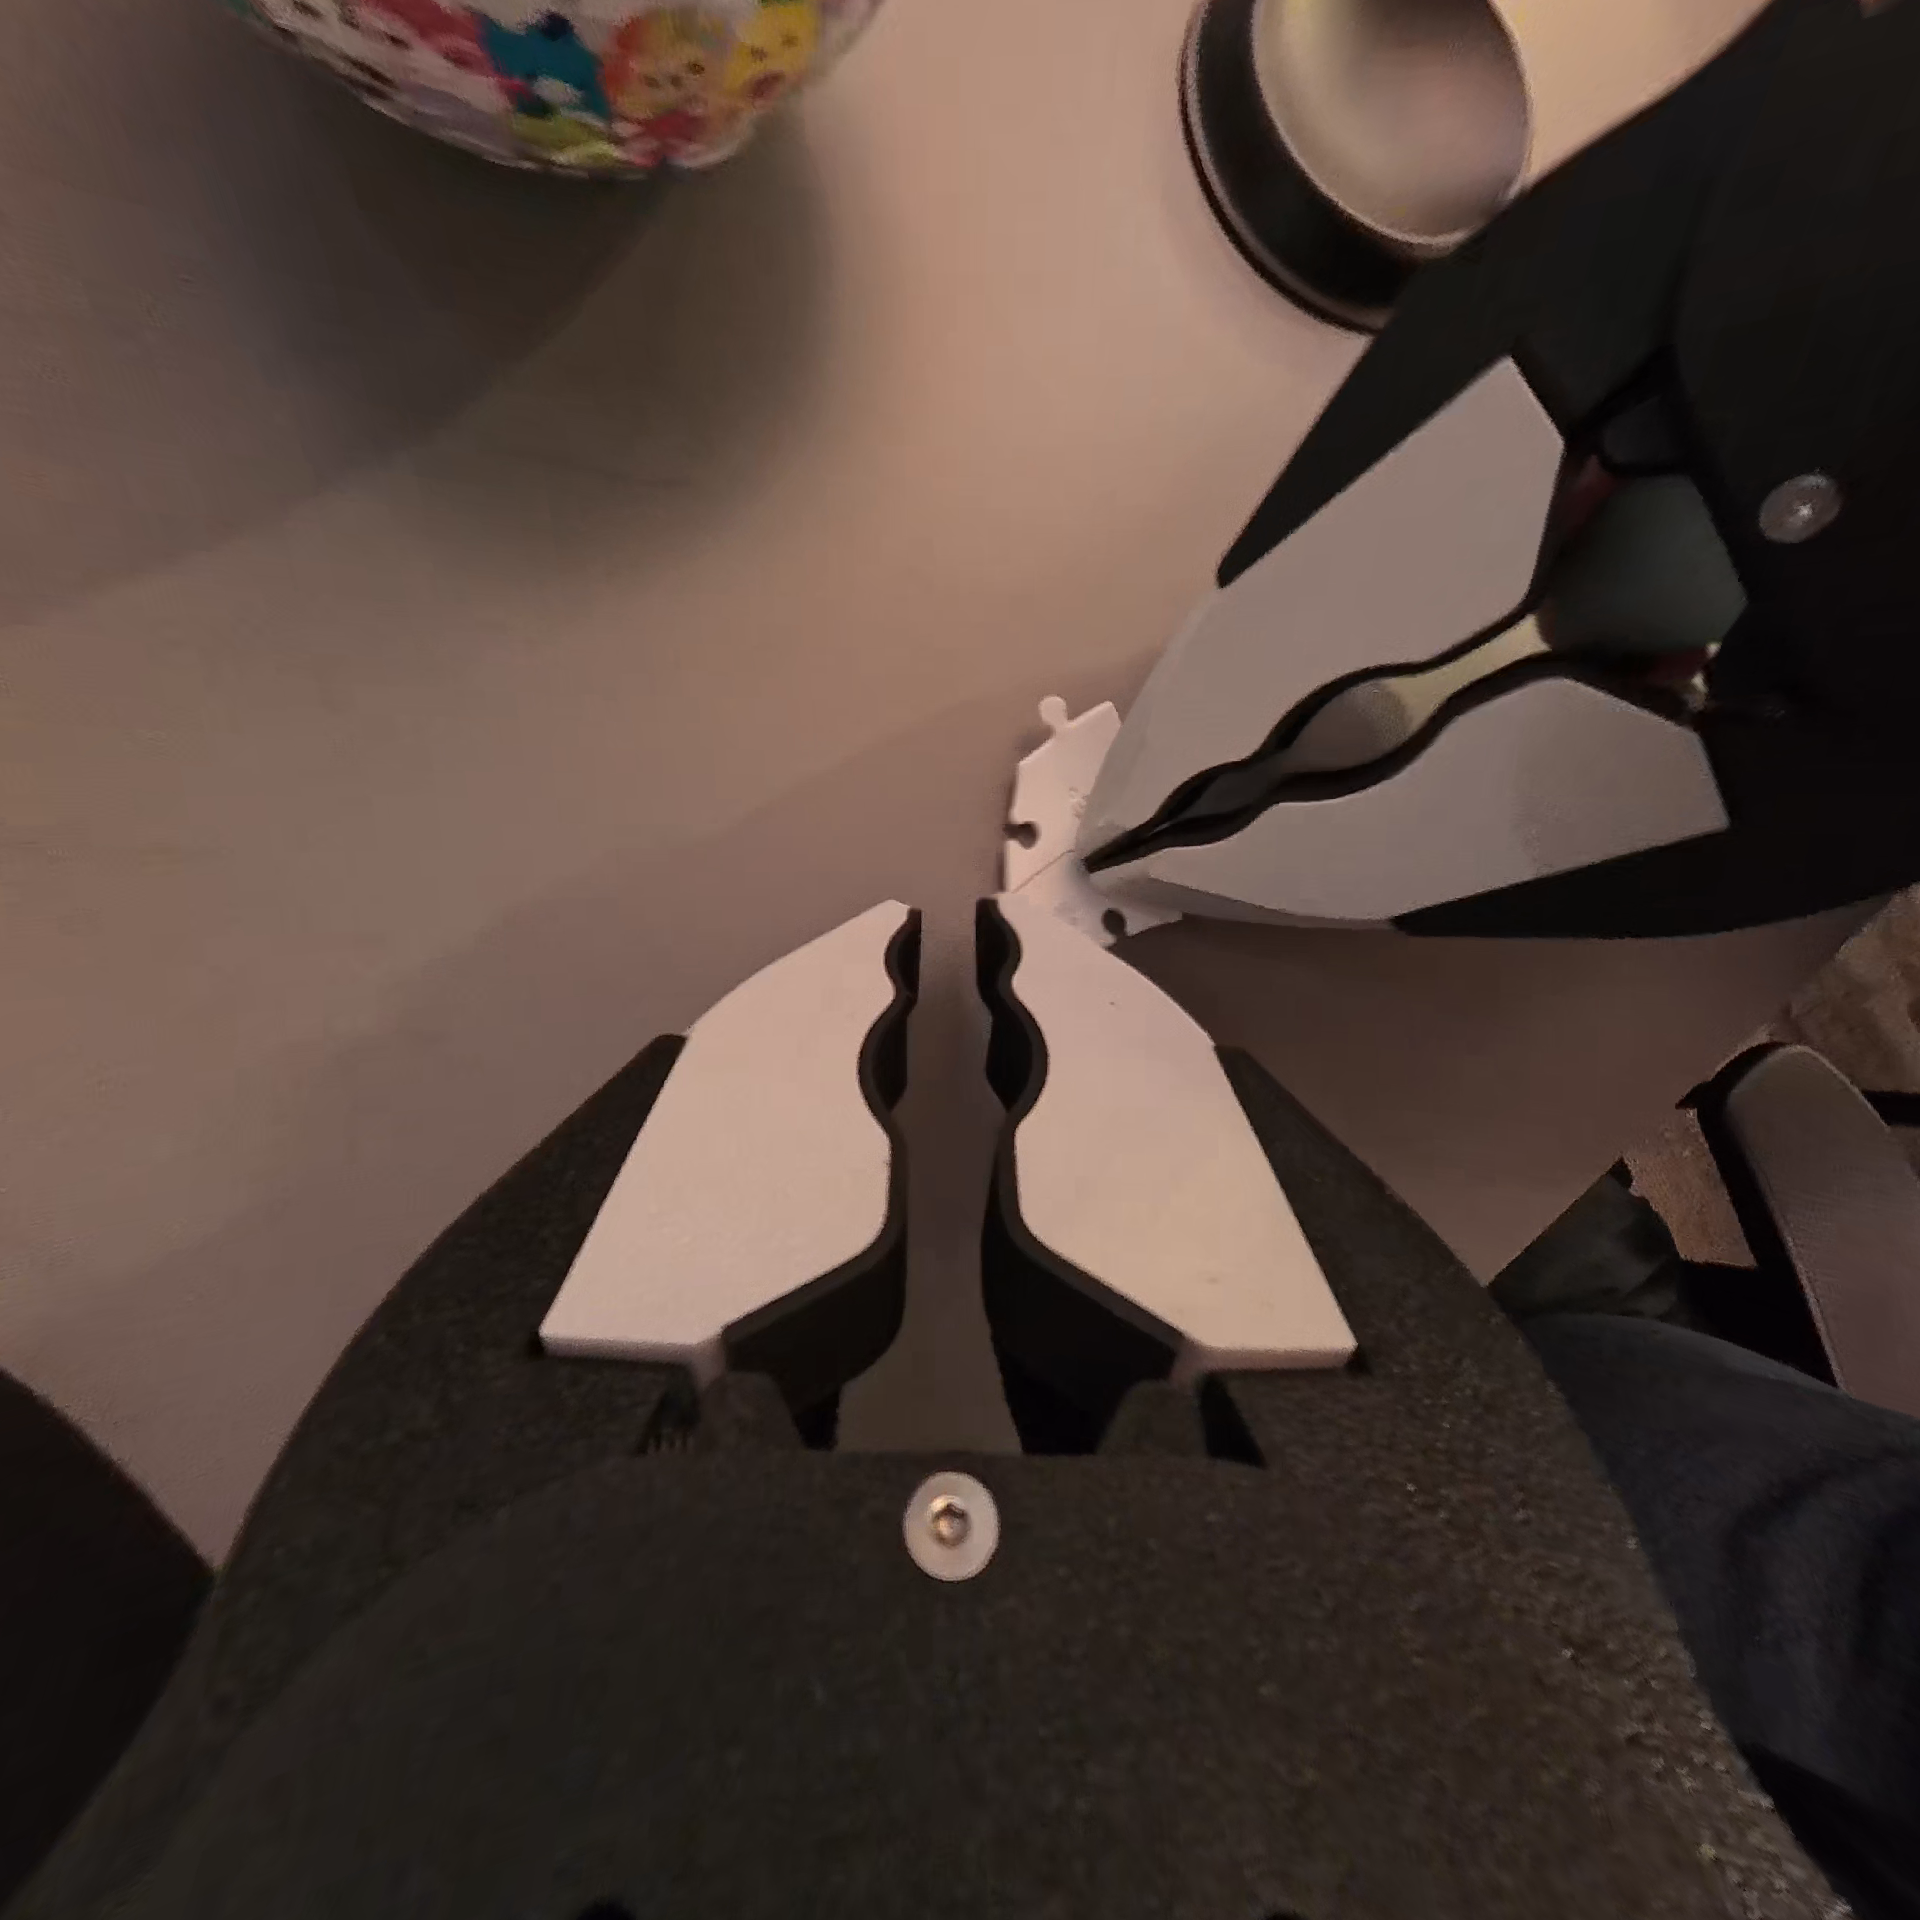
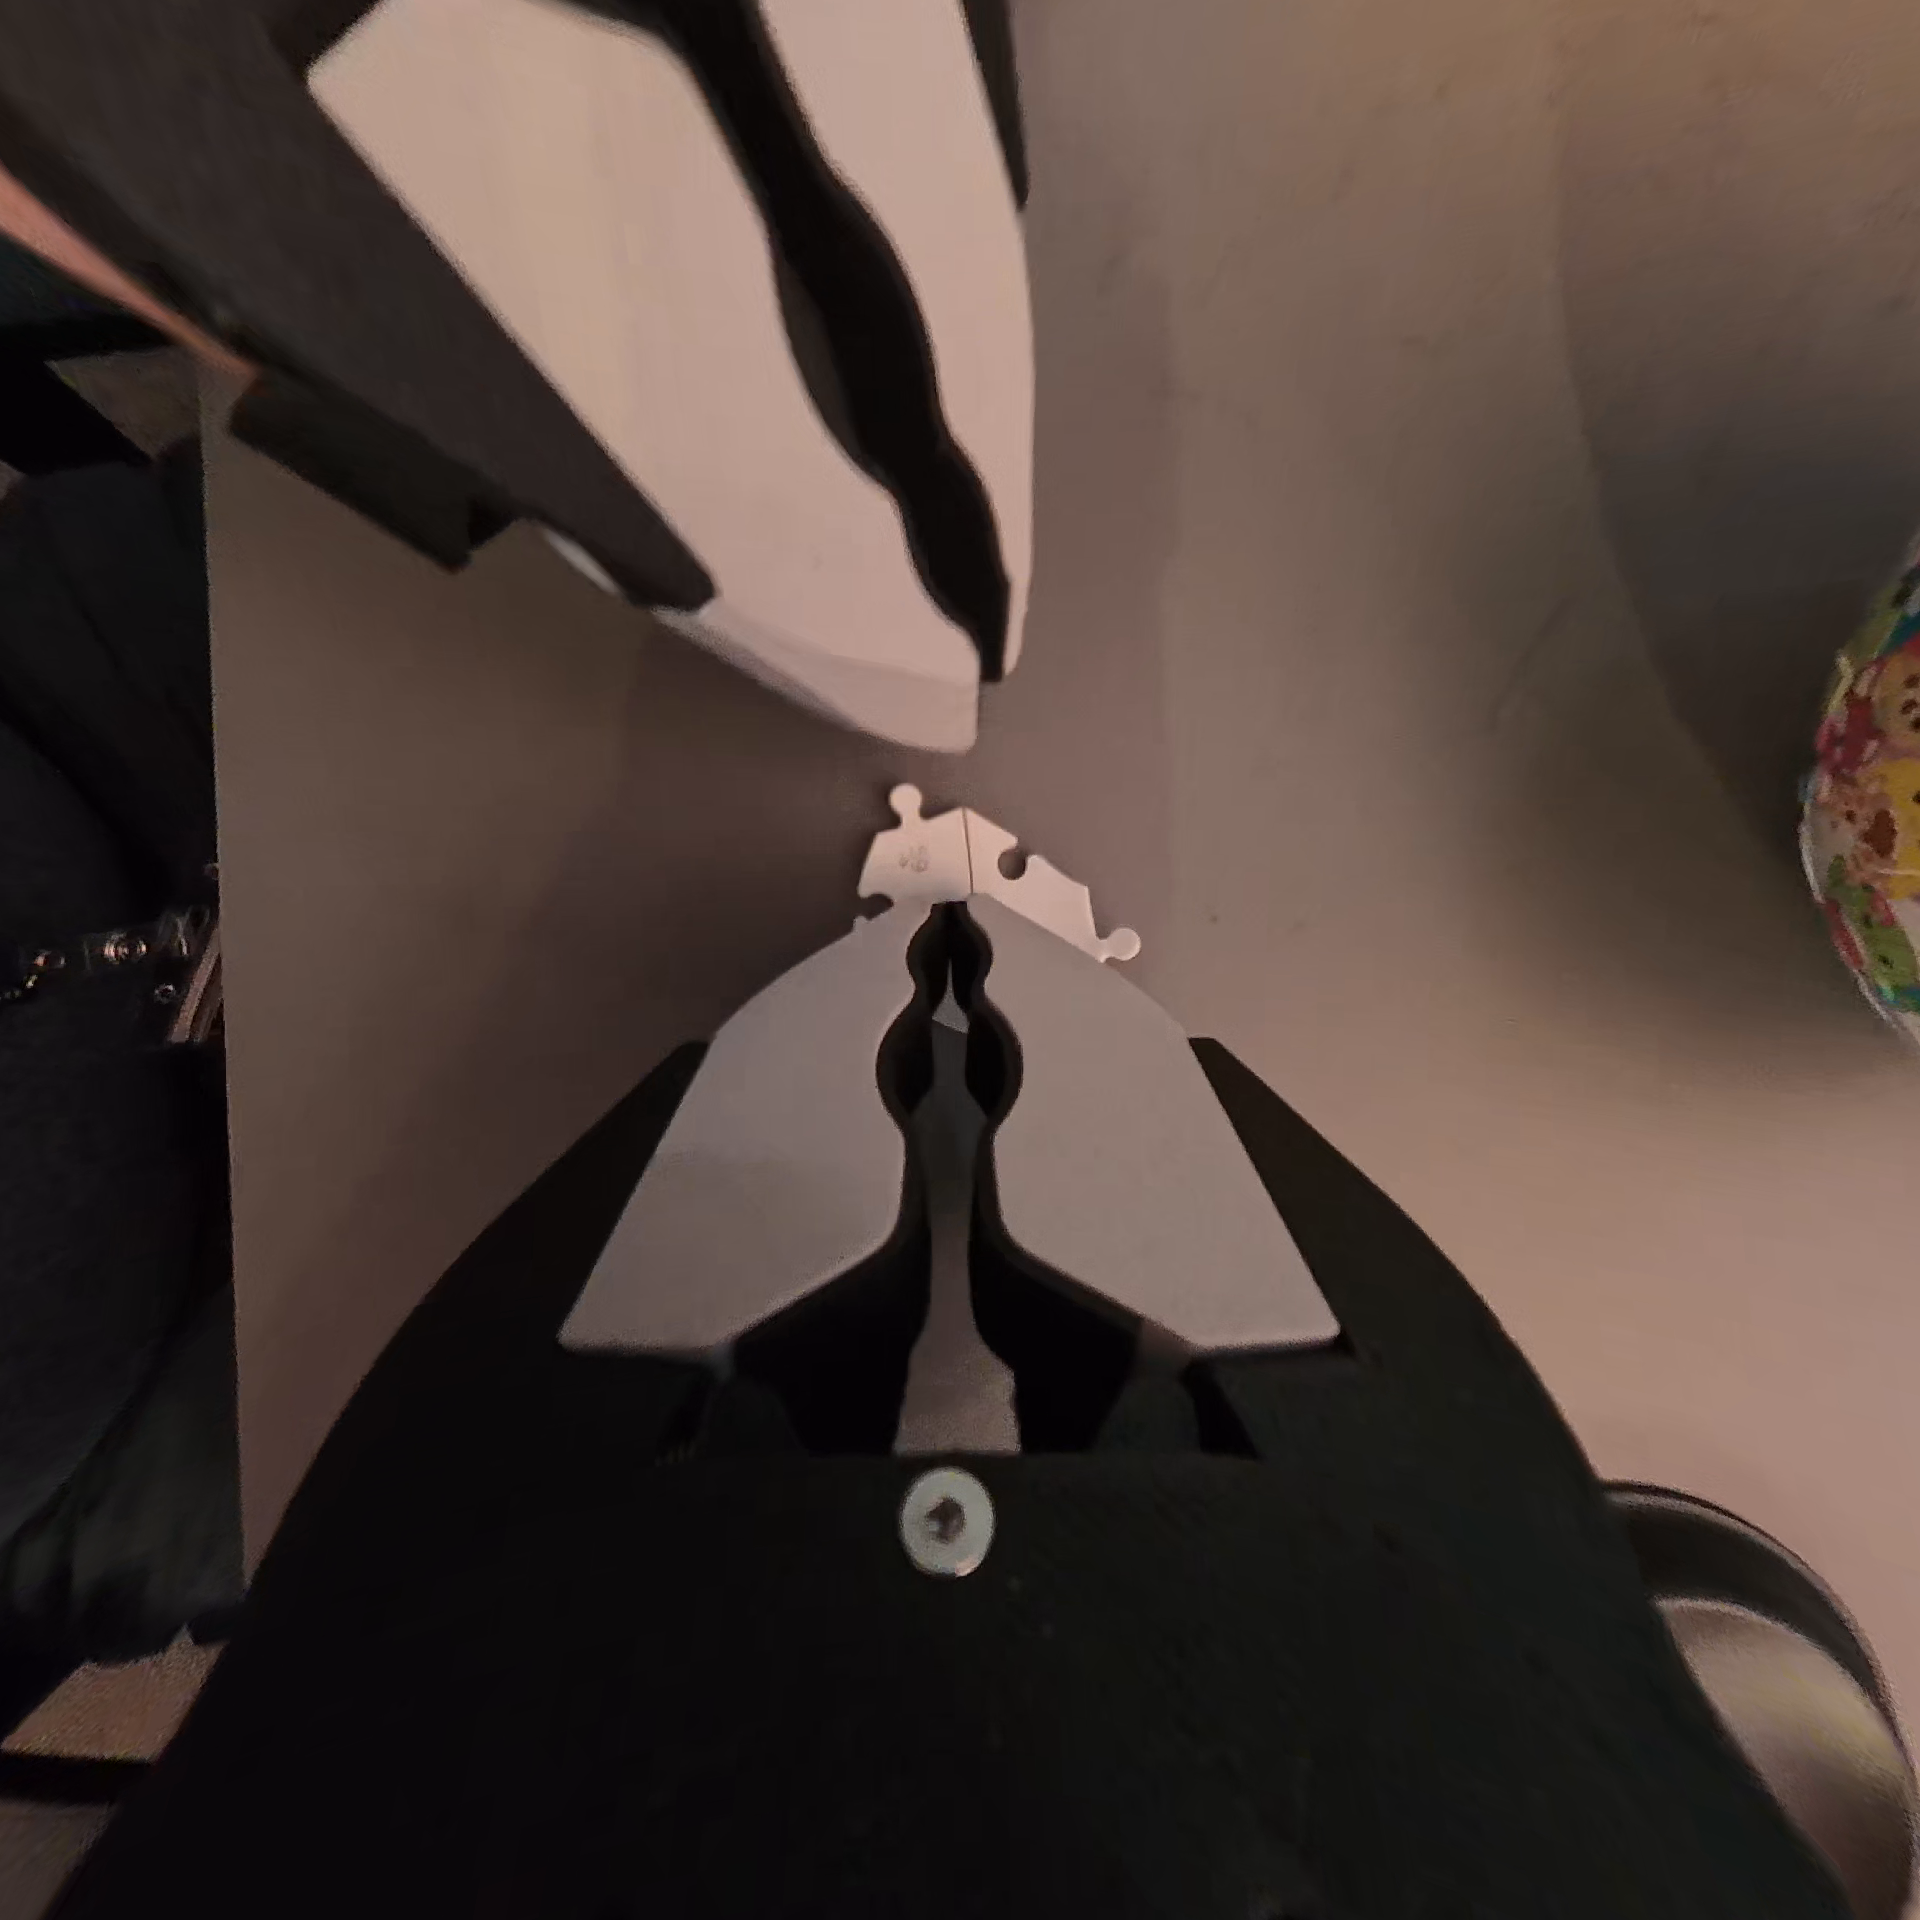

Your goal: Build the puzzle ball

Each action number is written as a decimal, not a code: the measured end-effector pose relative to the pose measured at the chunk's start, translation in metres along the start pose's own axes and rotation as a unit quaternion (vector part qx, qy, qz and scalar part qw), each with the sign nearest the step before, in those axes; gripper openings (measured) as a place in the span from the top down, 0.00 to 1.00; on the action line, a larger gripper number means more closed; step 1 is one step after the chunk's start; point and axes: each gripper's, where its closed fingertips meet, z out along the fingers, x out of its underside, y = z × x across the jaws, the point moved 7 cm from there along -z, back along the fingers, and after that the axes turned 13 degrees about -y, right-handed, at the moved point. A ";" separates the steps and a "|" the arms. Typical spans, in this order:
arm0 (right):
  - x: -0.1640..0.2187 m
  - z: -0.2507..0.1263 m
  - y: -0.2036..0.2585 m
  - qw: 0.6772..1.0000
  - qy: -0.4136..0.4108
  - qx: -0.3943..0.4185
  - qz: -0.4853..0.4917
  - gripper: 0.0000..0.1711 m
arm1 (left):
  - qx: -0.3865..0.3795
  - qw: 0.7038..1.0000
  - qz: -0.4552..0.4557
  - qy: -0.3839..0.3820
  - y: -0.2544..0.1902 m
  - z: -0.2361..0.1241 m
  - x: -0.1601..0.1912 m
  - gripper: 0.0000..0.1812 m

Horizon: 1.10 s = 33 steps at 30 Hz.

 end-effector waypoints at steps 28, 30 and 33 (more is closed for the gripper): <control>0.027 -0.030 -0.007 0.984 -0.123 0.009 0.126 0.68 | 0.109 0.984 0.141 -0.028 -0.013 0.003 0.009 0.68; 0.027 -0.026 -0.004 0.989 -0.116 0.014 0.095 0.68 | 0.121 0.979 0.160 -0.039 -0.014 0.005 0.009 0.65; 0.026 -0.023 0.000 0.992 -0.109 0.022 0.066 0.67 | 0.118 0.969 0.214 -0.025 -0.016 0.010 0.012 0.64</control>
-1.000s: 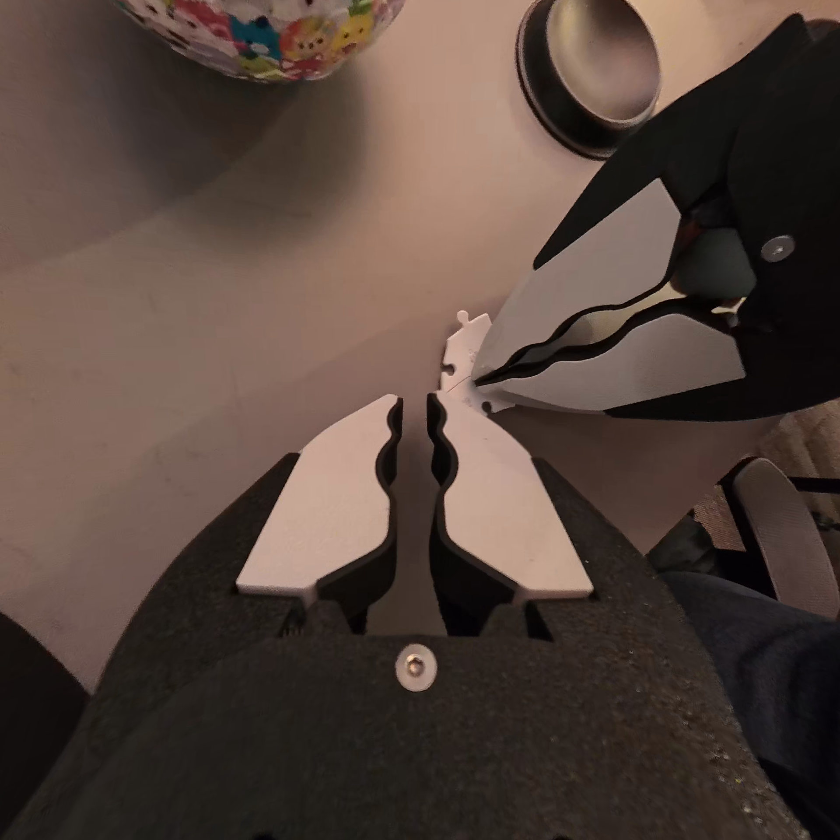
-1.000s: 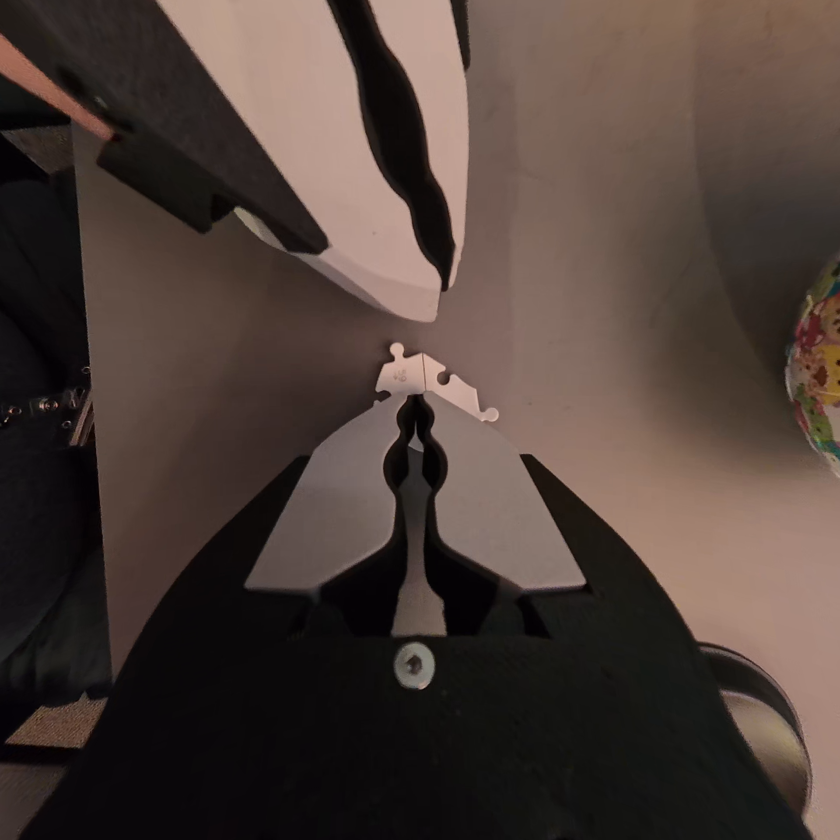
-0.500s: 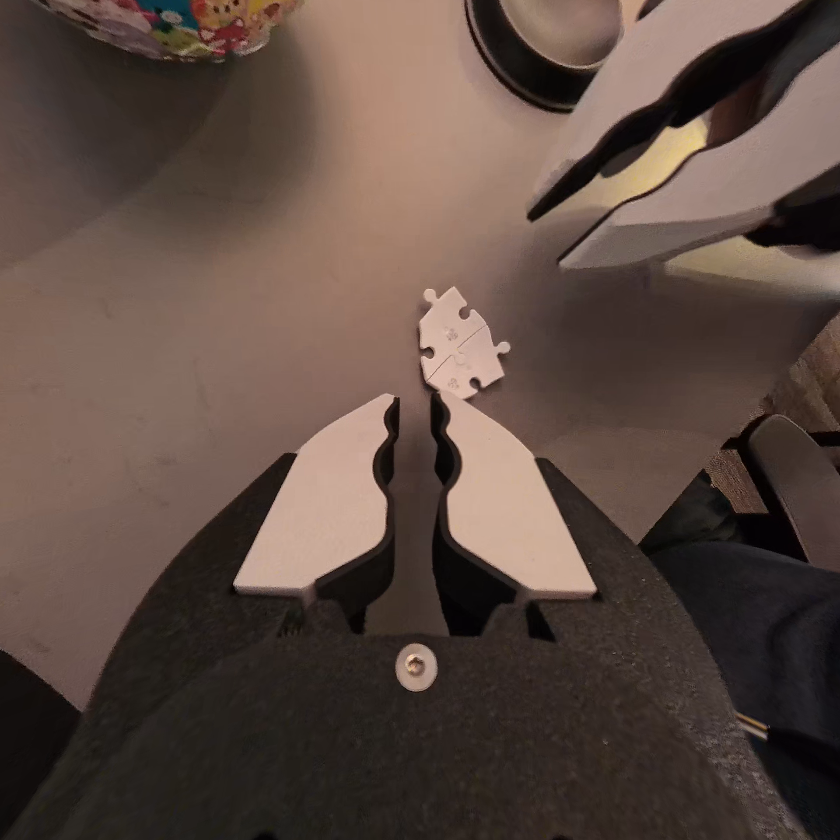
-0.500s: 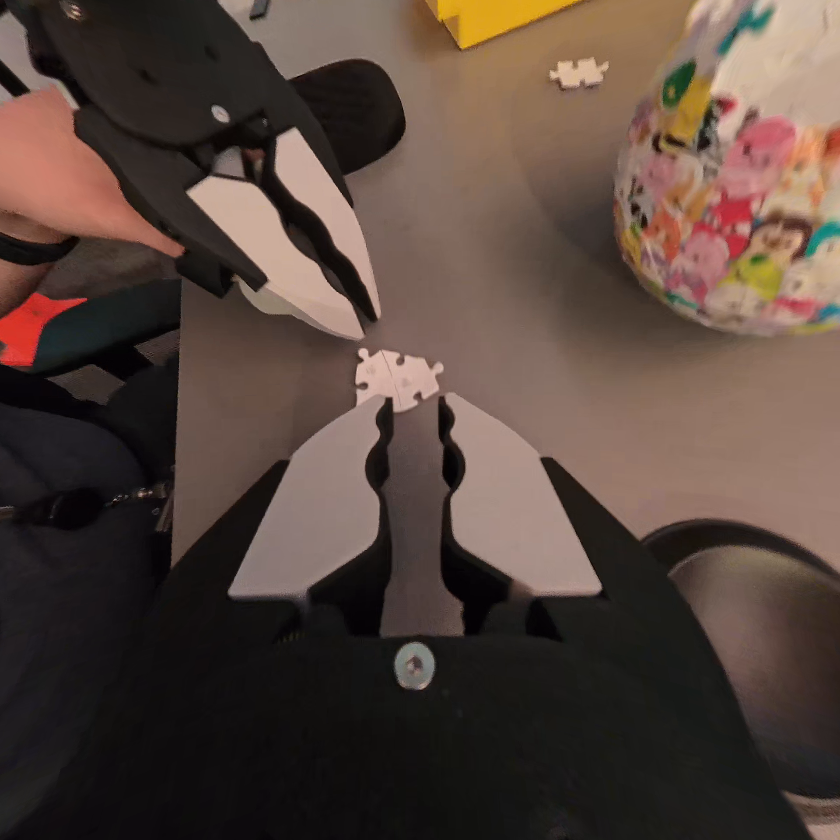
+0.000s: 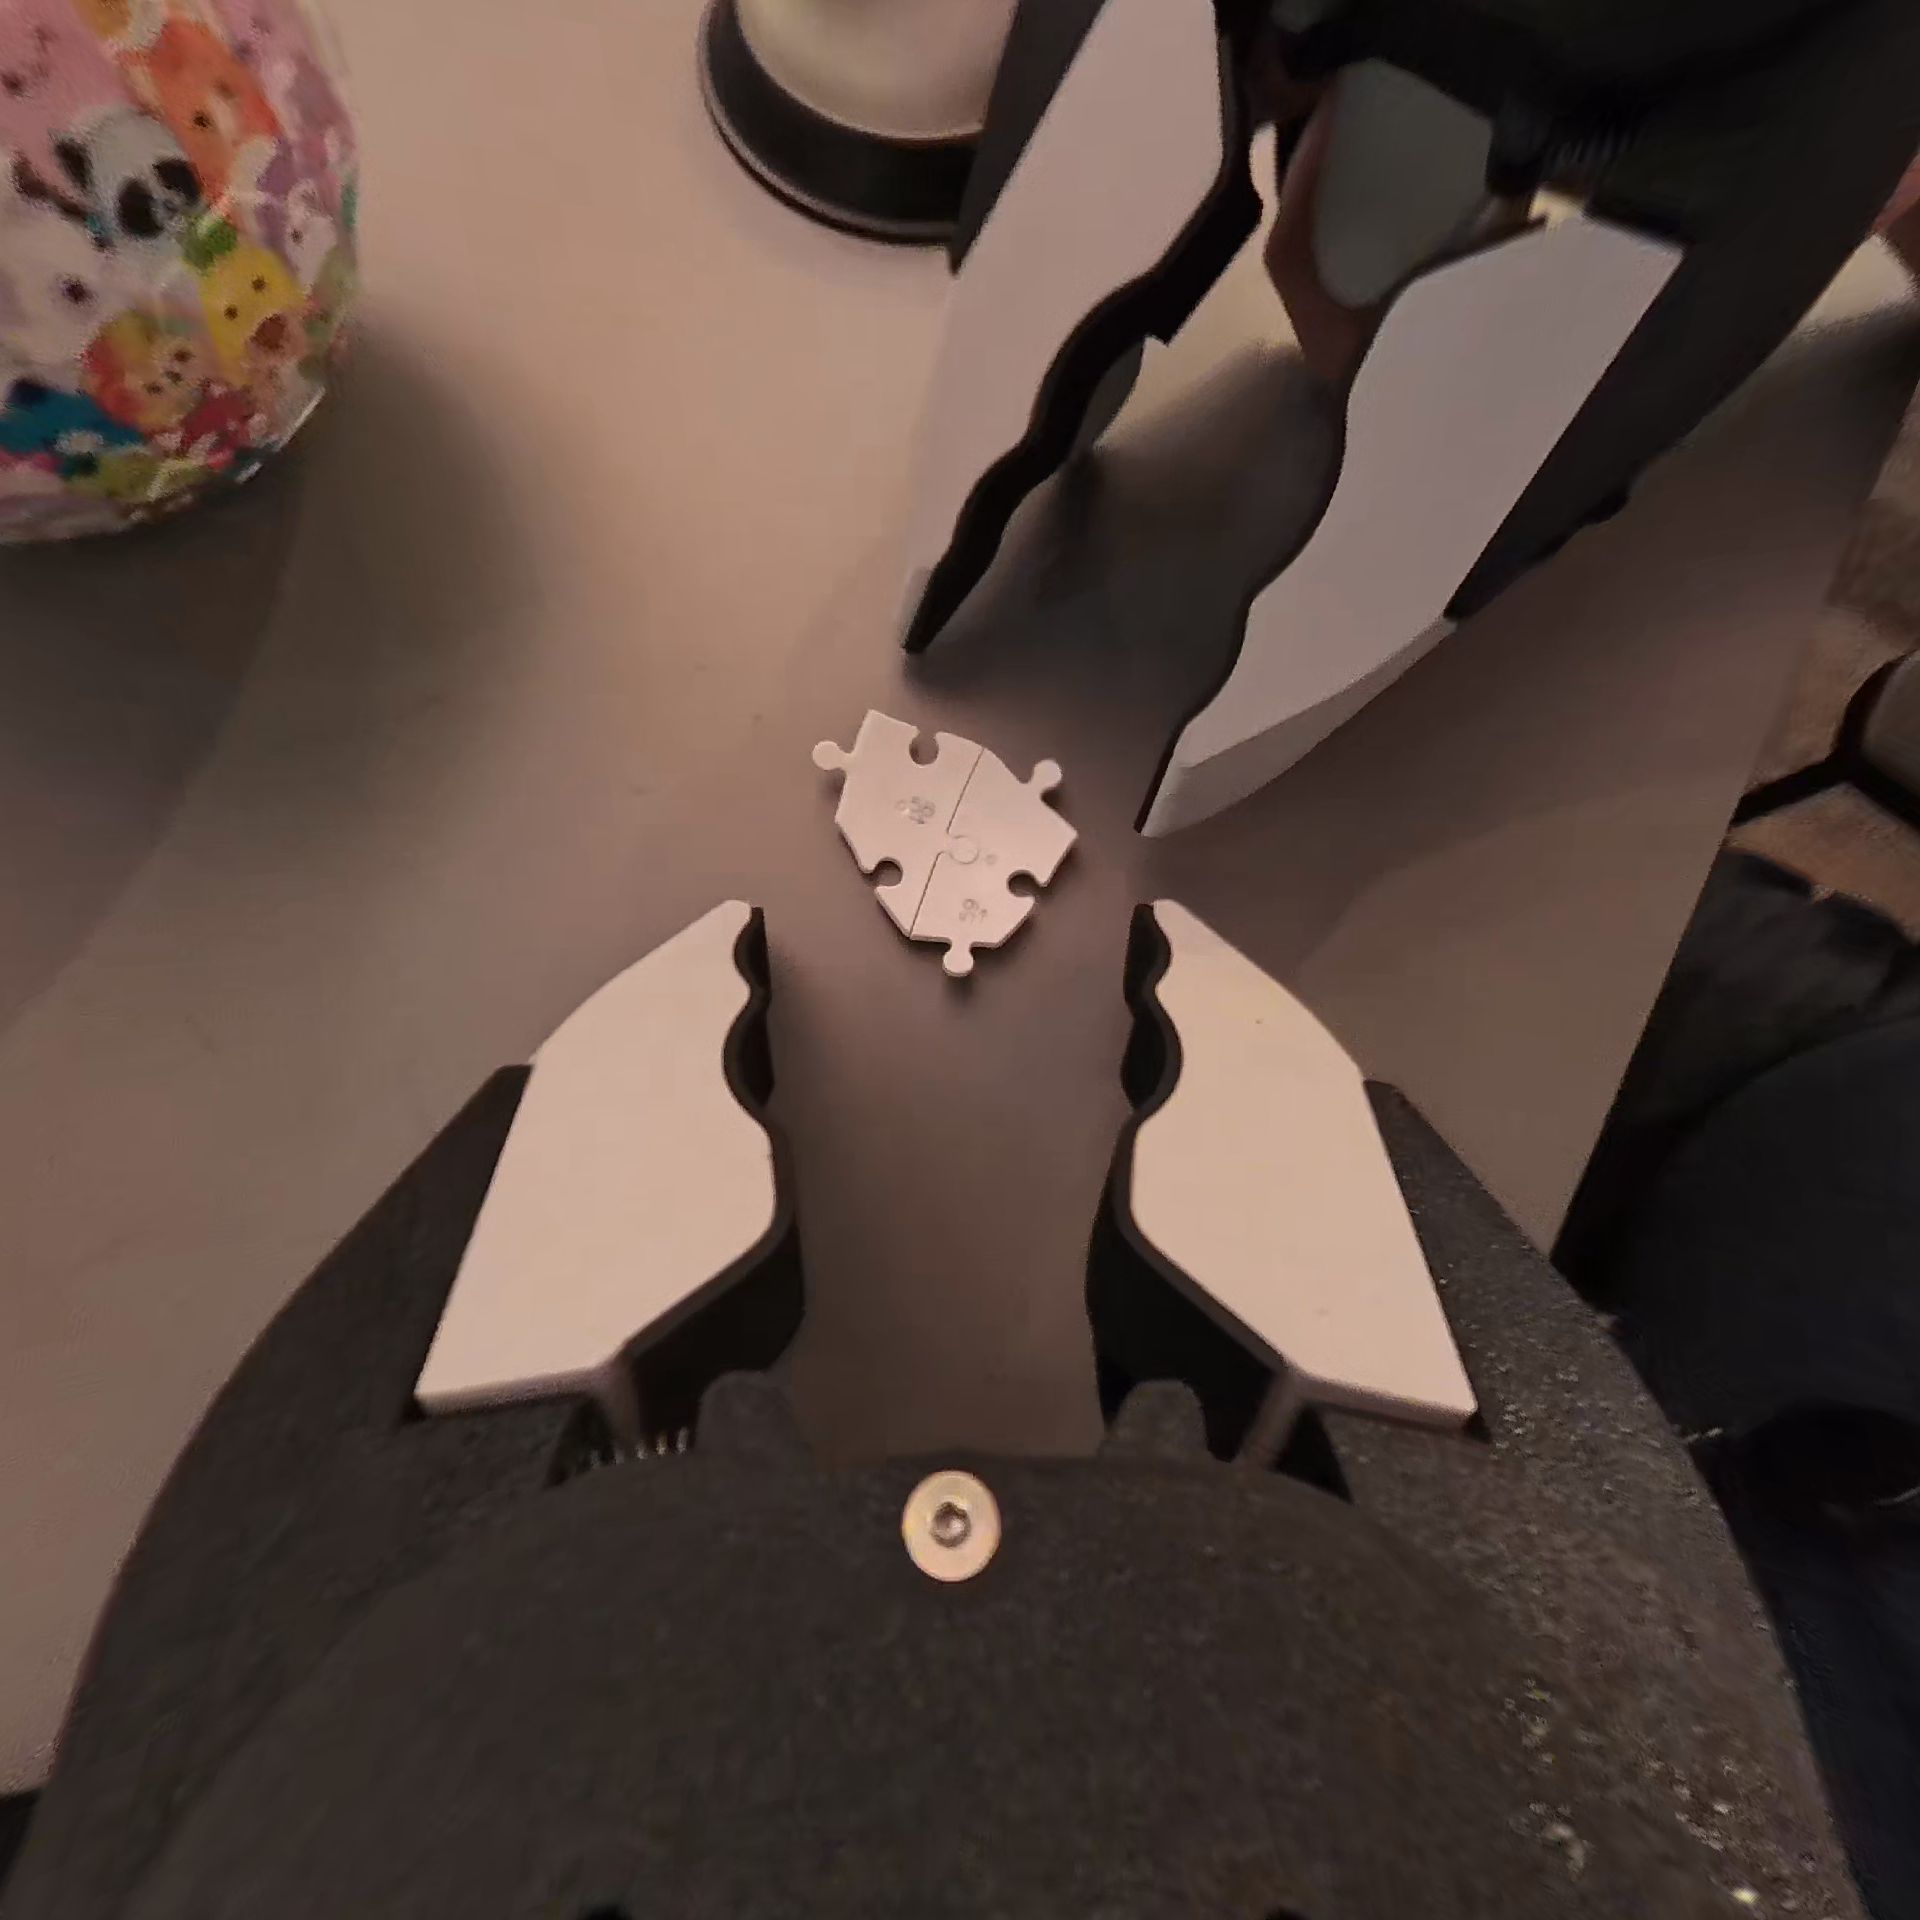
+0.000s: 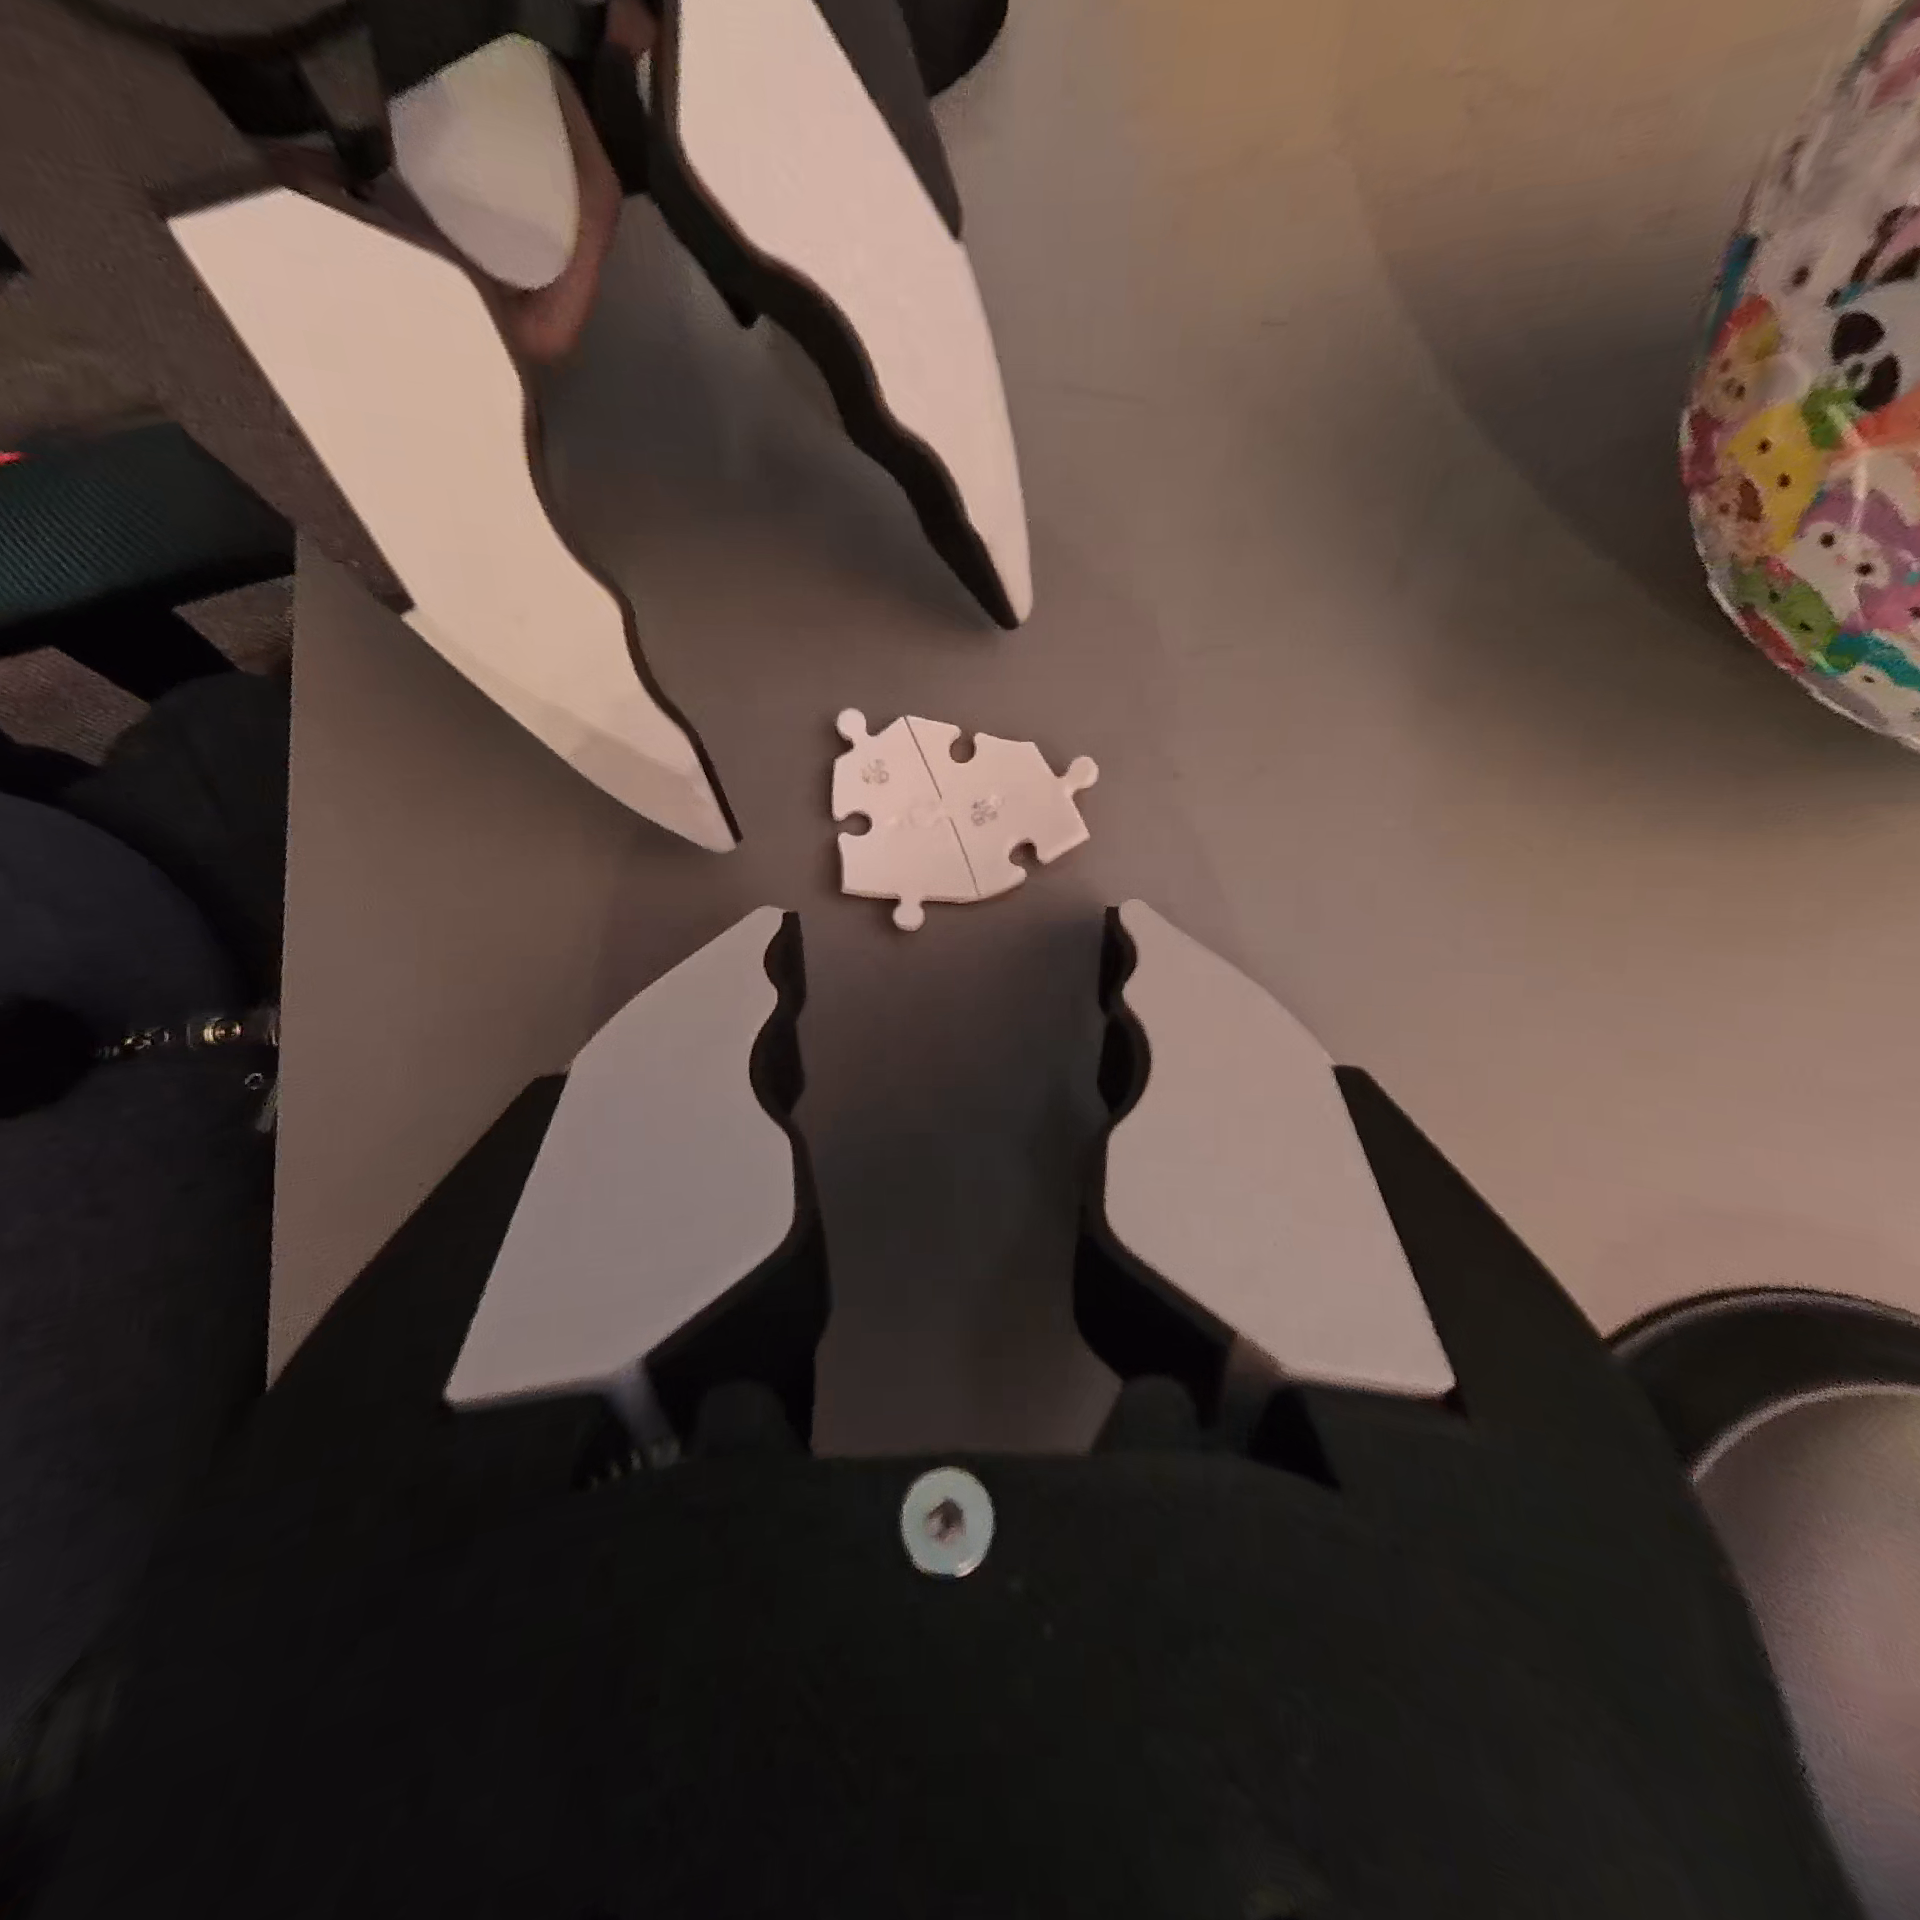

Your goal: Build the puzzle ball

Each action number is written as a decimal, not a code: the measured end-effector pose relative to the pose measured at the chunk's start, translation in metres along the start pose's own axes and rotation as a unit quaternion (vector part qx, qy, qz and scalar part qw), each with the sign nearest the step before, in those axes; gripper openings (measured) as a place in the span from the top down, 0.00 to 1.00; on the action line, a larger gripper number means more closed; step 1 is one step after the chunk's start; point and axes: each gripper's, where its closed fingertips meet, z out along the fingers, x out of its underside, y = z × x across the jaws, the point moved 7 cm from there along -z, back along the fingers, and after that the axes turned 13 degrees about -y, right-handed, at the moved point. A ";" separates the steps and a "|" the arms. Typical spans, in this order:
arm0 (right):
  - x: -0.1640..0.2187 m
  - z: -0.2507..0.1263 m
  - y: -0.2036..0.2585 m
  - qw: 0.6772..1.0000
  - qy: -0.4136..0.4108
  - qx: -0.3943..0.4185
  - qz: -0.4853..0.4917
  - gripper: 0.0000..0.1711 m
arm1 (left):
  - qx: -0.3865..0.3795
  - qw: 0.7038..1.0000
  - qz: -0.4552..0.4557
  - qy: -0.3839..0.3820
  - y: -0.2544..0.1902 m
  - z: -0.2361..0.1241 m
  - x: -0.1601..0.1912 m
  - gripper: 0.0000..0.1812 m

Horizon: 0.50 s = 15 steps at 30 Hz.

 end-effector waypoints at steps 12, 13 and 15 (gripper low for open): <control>0.000 0.006 0.002 0.999 0.006 0.007 -0.043 0.67 | 0.020 0.996 0.087 -0.002 0.009 0.008 -0.005 0.57; 0.000 0.006 0.001 0.999 0.006 0.007 -0.043 0.67 | 0.018 0.995 0.097 0.000 0.009 0.009 -0.005 0.57; 0.000 0.006 0.001 0.999 0.006 0.009 -0.044 0.68 | 0.011 0.993 0.115 0.004 0.009 0.011 -0.005 0.57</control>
